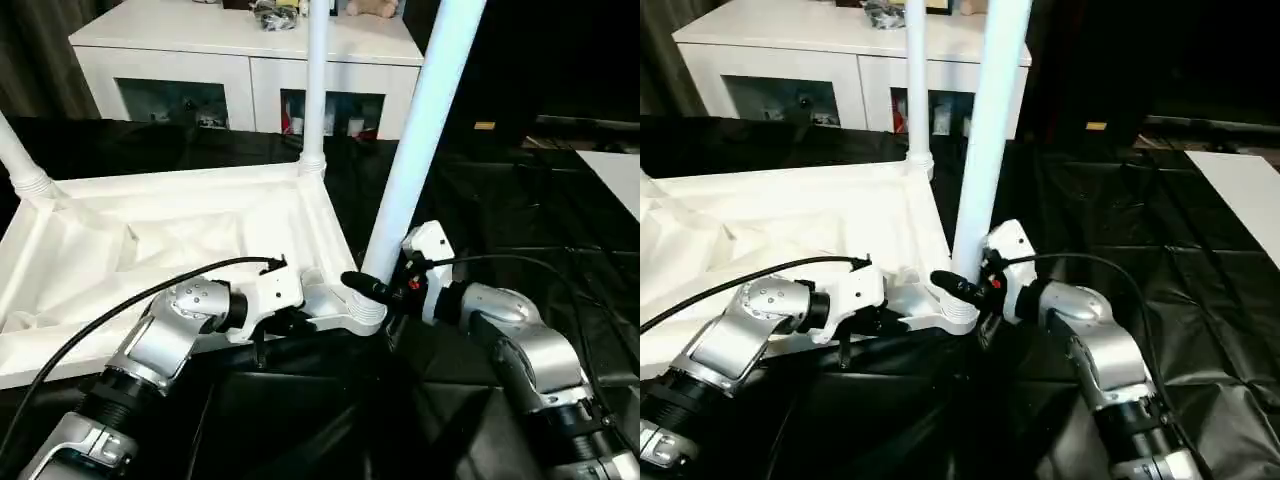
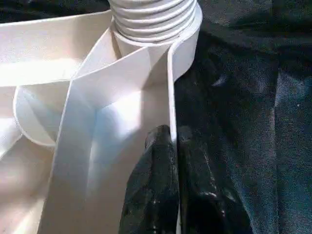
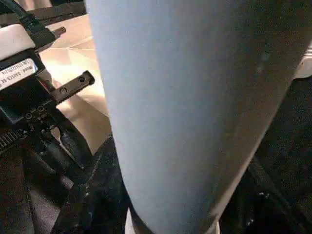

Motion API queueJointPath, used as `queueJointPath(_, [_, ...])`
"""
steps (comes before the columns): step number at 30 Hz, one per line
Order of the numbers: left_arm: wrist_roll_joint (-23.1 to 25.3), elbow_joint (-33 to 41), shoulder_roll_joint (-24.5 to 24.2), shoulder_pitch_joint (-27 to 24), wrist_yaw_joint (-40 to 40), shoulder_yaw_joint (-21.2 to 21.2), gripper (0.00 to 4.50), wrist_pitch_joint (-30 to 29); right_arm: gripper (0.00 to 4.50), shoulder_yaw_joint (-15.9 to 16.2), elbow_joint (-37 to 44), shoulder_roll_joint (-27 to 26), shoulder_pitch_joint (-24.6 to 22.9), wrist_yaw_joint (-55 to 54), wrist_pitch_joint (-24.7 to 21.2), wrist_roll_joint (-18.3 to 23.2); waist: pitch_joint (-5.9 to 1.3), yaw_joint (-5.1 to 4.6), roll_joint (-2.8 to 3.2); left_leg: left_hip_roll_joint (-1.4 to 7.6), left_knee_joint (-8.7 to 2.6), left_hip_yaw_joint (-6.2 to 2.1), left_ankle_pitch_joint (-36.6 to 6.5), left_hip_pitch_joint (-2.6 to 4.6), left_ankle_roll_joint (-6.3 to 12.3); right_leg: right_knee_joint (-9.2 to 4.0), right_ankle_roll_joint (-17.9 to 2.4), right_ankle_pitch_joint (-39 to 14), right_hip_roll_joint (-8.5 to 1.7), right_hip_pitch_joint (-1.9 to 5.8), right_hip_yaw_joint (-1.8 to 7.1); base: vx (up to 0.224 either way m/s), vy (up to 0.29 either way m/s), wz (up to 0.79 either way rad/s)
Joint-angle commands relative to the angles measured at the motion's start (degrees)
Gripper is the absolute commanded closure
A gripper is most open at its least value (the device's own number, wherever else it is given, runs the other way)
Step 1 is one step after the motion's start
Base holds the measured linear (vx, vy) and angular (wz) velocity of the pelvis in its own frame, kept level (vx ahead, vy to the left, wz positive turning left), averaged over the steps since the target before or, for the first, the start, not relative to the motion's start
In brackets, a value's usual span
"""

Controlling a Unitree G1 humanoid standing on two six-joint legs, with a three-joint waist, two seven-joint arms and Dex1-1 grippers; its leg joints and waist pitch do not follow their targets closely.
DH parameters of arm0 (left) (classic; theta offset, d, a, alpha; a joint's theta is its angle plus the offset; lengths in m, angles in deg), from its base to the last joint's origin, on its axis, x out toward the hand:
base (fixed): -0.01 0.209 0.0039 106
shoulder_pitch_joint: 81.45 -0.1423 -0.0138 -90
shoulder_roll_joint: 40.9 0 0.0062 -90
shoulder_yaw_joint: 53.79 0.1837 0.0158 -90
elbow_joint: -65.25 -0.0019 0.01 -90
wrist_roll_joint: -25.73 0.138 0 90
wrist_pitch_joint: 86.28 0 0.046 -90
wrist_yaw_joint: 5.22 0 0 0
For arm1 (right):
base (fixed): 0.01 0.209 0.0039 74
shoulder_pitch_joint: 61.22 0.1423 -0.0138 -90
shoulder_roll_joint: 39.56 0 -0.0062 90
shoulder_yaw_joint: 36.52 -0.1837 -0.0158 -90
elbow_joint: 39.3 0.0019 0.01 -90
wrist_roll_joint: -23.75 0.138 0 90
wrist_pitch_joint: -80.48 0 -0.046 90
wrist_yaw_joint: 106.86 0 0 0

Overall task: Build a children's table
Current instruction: Rotate leg to tighten

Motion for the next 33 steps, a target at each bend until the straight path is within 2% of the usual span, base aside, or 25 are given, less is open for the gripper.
queueJointPath(1, [-2.8,-0.6,1.2,0.5,2.2,-1.7,4.50,-0.1,2.64,1.4,-5.3,0.7,-2.7,-1.3,-3.2,-2.1,-2.03,-0.07,-0.28,3.98,-5.46,-1.58,-16.2,-0.09,0.54,-4.72,-10.8,-19.9,-3.41,1.61,2.55,0.000,0.000,0.00])
queueJointPath(3, [-1.7,-2.4,2.0,1.6,5.7,-2.7,4.50,-2.1,2.64,0.9,-8.1,-0.7,-1.6,-6.2,-3.4,-3.9,-1.93,-0.10,-0.17,4.02,-5.51,-1.63,-17.2,0.10,0.17,-4.94,-10.3,-22.2,-3.42,1.33,2.57,0.000,0.000,0.00])
queueJointPath(4, [-1.1,-3.4,2.8,2.3,7.9,-3.2,4.50,-3.6,2.64,0.2,-10.7,-2.3,-0.4,-10.4,-3.0,-5.4,-1.72,-0.37,0.31,3.84,-5.57,-1.66,-19.1,0.18,-0.60,-5.21,-9.9,-24.3,-3.23,0.97,2.51,0.000,0.000,0.00])
queueJointPath(5, [-0.8,-3.9,3.2,2.7,8.9,-3.4,4.50,-4.2,2.64,-0.2,-11.9,-3.1,0.2,-12.5,-2.8,-6.1,-1.66,-0.56,0.15,3.74,-5.60,-1.75,-20.1,0.15,-1.11,-5.30,-9.5,-26.1,-3.26,0.94,2.41,0.000,0.000,0.00])
queueJointPath(6, [-0.2,-5.0,4.5,3.5,11.3,-3.7,4.50,-5.9,2.64,-1.7,-15.2,-5.4,2.0,-17.8,-2.5,-7.1,-1.58,-0.92,0.19,3.53,-5.55,-2.13,-23.1,0.45,-2.34,-5.97,-7.4,-33.1,-3.48,0.49,2.22,0.000,0.000,0.00])
queueJointPath(7, [0.2,-5.7,5.7,4.2,13.1,-4.0,4.50,-7.0,2.64,-2.9,-17.7,-7.1,3.5,-22.1,-2.3,-7.8,-1.75,-0.87,0.22,3.42,-5.43,-2.30,-23.5,0.63,-2.50,-6.20,-6.8,-34.4,-3.58,0.45,2.12,-0.055,0.007,-0.06])
queueJointPath(8, [0.5,-6.3,6.8,4.8,14.7,-4.2,4.50,-8.1,2.64,-3.8,-19.7,-8.4,4.7,-25.3,-2.2,-8.2,-1.64,-1.35,0.29,3.56,-5.78,-2.67,-24.1,0.16,-2.92,-6.21,-6.0,-34.8,-3.59,0.76,1.91,-0.055,0.007,-0.06])
queueJointPath(9, [1.1,-7.2,8.4,5.7,17.1,-4.4,4.50,-9.5,2.64,-4.8,-22.3,-9.8,6.2,-28.9,-2.2,-8.4,-1.65,-1.59,0.32,3.61,-5.95,-2.86,-24.5,0.01,-3.20,-6.24,-5.6,-34.7,-3.61,0.95,1.70,-0.054,0.024,-0.12])
queueJointPath(10, [1.3,-7.5,9.0,6.1,18.1,-4.5,4.50,-10.0,2.64,-5.1,-23.2,-10.4,6.8,-30.2,-2.3,-8.5,-1.60,-2.14,0.37,3.54,-6.00,-3.08,-26.2,0.09,-3.67,-6.32,-5.3,-35.0,-3.46,0.82,1.38,0.000,0.000,0.00])
queueJointPath(11, [1.3,-8.5,11.0,7.2,20.6,-5.1,4.50,-11.7,2.64,-6.2,-25.6,-11.8,8.2,-33.3,-1.8,-8.2,-1.77,-2.48,0.13,3.56,-5.95,-3.07,-27.3,0.51,-3.45,-6.68,-5.1,-34.5,-3.41,0.75,1.31,0.000,0.000,0.00])
queueJointPath(12, [1.3,-9.1,12.3,7.9,22.3,-5.5,4.50,-12.9,2.64,-7.0,-27.2,-12.8,9.2,-35.4,-1.4,-8.0,-1.59,-2.67,0.47,3.48,-5.90,-3.06,-28.0,0.60,-3.38,-6.91,-5.6,-34.0,-3.47,0.45,1.24,0.000,0.000,0.00])
queueJointPath(13, [1.3,-10.0,15.7,9.7,26.5,-6.4,4.50,-15.0,2.64,-8.1,-30.1,-14.6,11.1,-39.7,-0.2,-7.8,-1.74,-2.83,0.26,3.46,-5.95,-3.08,-28.3,0.59,-3.34,-6.92,-5.5,-33.7,-3.38,0.61,1.11,0.000,0.000,0.00])
queueJointPath(15, [1.4,-9.9,18.2,10.6,28.5,-6.4,4.50,-15.8,2.64,-9.3,-32.2,-16.1,12.3,-42.7,0.3,-7.1,-1.76,-3.02,0.09,3.39,-5.89,-3.01,-29.0,0.75,-3.06,-7.21,-5.3,-33.3,-3.32,0.51,0.98,0.000,0.000,0.00])
queueJointPath(16, [1.1,-9.9,20.3,11.3,30.1,-6.3,4.50,-16.3,2.64,-10.1,-33.9,-17.1,13.4,-45.9,1.1,-7.3,-1.85,-3.28,0.17,3.45,-5.88,-2.96,-28.3,0.62,-2.80,-7.06,-6.0,-31.2,-3.45,0.52,1.13,0.000,0.000,0.00])
queueJointPath(17, [0.8,-9.8,22.2,11.9,31.4,-6.1,4.50,-16.7,2.64,-10.9,-35.7,-18.0,14.5,-49.0,2.0,-7.8,-2.04,-3.35,0.25,3.55,-6.03,-2.90,-27.1,0.30,-2.61,-6.86,-6.5,-28.4,-3.40,0.84,1.15,0.000,0.000,0.00])
queueJointPath(18, [0.8,-9.8,22.2,11.9,31.4,-6.1,4.50,-16.7,2.64,-10.9,-35.7,-18.0,14.5,-49.0,2.0,-7.8,-2.06,-3.42,0.19,3.49,-6.03,-2.82,-26.5,0.09,-2.31,-6.83,-6.8,-27.0,-3.34,0.95,1.15,0.000,0.000,0.00])
queueJointPath(20, [0.8,-10.3,24.1,12.5,32.1,-5.3,4.50,-17.2,2.64,-11.0,-38.6,-19.4,16.5,-51.8,4.1,-8.6,-2.52,-3.11,0.23,3.54,-5.87,-2.29,-22.6,-0.03,-1.48,-6.32,-8.6,-20.2,-3.38,0.98,1.52,0.000,0.000,0.00])
queueJointPath(21, [0.9,-10.7,25.1,13.0,33.1,-5.2,4.50,-17.5,2.64,-11.4,-41.4,-20.4,18.2,-53.9,6.0,-9.0,-2.47,-3.05,0.09,3.45,-5.82,-1.98,-21.4,-0.09,-0.88,-6.21,-9.4,-18.2,-3.29,0.96,1.59,0.000,0.000,0.00])
queueJointPath(23, [1.0,-11.1,25.1,13.2,33.8,-5.6,4.50,-17.6,2.64,-12.0,-42.7,-20.7,18.9,-54.9,6.8,-9.0,-2.41,-3.06,0.11,3.32,-5.78,-1.91,-21.0,-0.30,-0.40,-6.20,-9.5,-18.9,-3.30,1.15,1.54,0.000,0.000,0.00])
queueJointPath(26, [1.1,-11.5,24.3,13.3,34.2,-5.9,4.50,-17.3,2.64,-12.4,-43.7,-20.7,19.5,-54.6,7.6,-9.1,-2.59,-2.91,0.15,3.53,-5.73,-1.81,-19.0,-0.42,0.34,-5.88,-9.8,-16.6,-3.21,1.33,1.52,0.000,0.000,0.00])
queueJointPath(29, [1.7,-12.0,23.2,13.6,34.3,-5.7,4.50,-16.8,2.64,-12.5,-44.4,-20.9,20.1,-51.8,9.7,-8.4,-2.65,-2.97,0.20,3.51,-5.67,-1.77,-19.5,-0.45,0.44,-5.95,-9.9,-17.4,-3.28,1.32,1.51,0.000,0.000,0.00])
queueJointPath(30, [1.7,-12.1,23.0,13.6,34.3,-5.6,4.50,-16.6,2.09,-12.6,-44.2,-21.1,20.2,-50.9,10.5,-8.2,-2.66,-2.96,0.23,3.60,-5.68,-1.75,-18.9,-0.56,0.59,-5.90,-10.1,-16.6,-3.26,1.33,1.51,0.000,0.000,0.00])
queueJointPath(33, [1.9,-12.2,22.2,13.6,33.3,-4.8,4.50,-15.5,1.88,-12.6,-43.5,-21.3,20.5,-48.4,12.6,-7.7,-2.79,-2.90,0.26,3.61,-5.57,-1.64,-18.0,-0.49,0.90,-5.76,-11.0,-15.2,-3.23,1.36,1.49,0.000,0.000,0.00])
